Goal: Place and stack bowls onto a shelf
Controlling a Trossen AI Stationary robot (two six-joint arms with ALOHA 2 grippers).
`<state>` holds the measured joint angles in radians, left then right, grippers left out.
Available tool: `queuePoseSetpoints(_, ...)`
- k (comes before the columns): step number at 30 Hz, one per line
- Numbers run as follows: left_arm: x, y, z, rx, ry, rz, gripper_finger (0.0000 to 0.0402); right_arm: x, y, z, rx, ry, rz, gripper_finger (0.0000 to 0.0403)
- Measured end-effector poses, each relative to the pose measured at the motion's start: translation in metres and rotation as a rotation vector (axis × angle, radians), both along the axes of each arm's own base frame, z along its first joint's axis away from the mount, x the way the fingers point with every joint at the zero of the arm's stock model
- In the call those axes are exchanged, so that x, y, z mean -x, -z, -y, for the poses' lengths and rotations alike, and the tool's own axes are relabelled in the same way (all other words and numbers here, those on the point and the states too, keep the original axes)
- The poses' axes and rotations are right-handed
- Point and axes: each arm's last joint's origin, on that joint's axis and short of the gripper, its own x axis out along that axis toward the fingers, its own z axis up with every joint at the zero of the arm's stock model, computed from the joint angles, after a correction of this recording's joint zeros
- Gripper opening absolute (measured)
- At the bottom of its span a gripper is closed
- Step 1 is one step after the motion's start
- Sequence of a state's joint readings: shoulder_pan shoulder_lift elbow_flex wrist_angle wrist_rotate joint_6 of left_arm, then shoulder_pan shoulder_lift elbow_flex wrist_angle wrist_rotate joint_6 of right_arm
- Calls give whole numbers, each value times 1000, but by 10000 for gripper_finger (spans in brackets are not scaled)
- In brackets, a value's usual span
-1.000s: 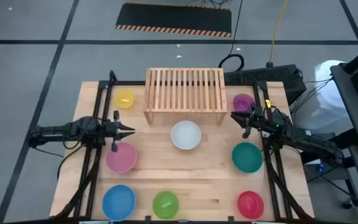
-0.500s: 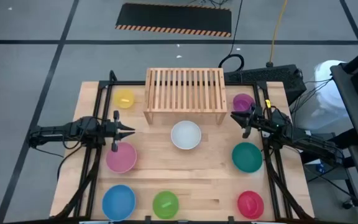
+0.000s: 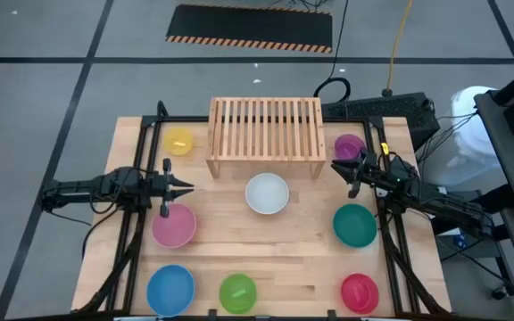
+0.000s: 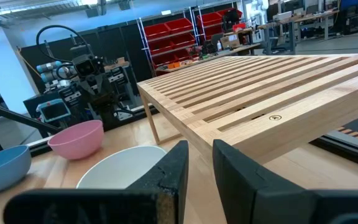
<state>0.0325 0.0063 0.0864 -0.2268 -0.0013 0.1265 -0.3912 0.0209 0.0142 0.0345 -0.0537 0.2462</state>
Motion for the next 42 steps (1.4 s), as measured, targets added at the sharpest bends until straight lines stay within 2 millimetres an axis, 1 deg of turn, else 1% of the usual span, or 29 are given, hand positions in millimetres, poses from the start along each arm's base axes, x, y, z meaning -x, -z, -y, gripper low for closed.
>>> queuePoseSetpoints(33,0,0,0,0,0,0,60,0,-1,0,2,-1,7,66)
queuePoseSetpoints(37,0,0,0,0,0,0,60,0,-2,0,-42,-2,33,66)
queuePoseSetpoints(42,0,0,0,-119,12,-4,60,1,-12,0,-25,-7,134,66)
